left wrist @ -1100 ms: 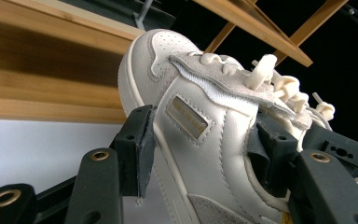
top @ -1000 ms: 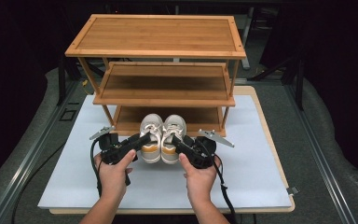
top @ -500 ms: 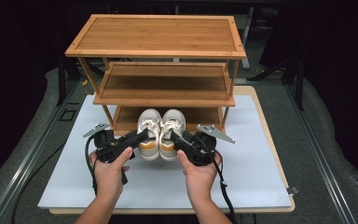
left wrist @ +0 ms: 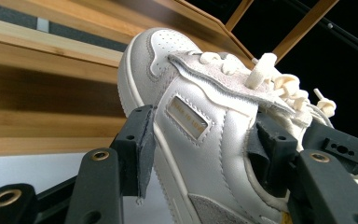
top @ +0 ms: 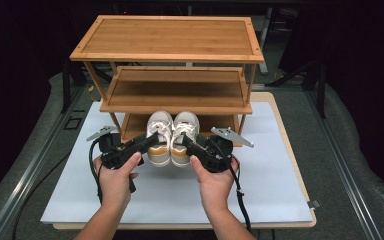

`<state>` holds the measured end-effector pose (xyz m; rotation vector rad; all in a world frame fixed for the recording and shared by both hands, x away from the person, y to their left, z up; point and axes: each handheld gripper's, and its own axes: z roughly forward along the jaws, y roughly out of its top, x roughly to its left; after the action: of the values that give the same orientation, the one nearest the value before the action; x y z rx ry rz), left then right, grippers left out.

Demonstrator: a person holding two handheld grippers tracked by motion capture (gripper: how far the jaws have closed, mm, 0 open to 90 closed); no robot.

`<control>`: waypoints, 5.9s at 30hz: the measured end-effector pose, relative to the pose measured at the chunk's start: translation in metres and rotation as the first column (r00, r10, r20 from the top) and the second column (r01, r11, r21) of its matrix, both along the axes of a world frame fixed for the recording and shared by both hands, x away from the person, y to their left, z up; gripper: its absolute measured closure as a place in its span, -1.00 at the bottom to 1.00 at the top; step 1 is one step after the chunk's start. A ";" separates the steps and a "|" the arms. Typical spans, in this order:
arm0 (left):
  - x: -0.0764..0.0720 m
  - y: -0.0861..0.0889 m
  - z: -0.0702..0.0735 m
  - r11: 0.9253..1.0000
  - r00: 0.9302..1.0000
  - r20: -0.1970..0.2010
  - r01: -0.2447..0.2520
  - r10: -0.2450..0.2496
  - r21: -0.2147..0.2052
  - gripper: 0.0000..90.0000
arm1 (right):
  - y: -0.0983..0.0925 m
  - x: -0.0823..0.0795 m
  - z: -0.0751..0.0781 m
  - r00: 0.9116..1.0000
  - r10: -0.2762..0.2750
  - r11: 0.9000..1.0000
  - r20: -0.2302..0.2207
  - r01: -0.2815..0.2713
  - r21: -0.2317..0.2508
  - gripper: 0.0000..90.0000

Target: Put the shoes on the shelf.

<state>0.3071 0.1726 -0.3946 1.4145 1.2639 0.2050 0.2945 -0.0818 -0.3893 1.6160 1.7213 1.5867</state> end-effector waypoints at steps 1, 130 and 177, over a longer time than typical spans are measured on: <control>0.001 -0.001 0.001 1.000 1.000 0.001 0.002 -0.002 0.001 0.05 | -0.001 0.001 0.001 1.000 -0.003 1.000 -0.002 0.003 0.000 0.14; 0.132 -0.004 0.057 0.998 0.998 -0.048 0.038 -0.035 0.051 0.08 | -0.024 0.138 0.050 0.999 0.014 0.999 -0.052 -0.016 -0.036 0.15; 0.134 0.007 0.013 0.997 0.997 -0.036 0.064 -0.062 0.041 0.99 | -0.036 0.138 0.022 0.994 0.094 0.993 -0.047 -0.097 -0.070 1.00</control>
<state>0.4410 0.1793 -0.3816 1.4975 1.2475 0.1654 0.4325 -0.1181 -0.3669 1.5667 1.8827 1.5229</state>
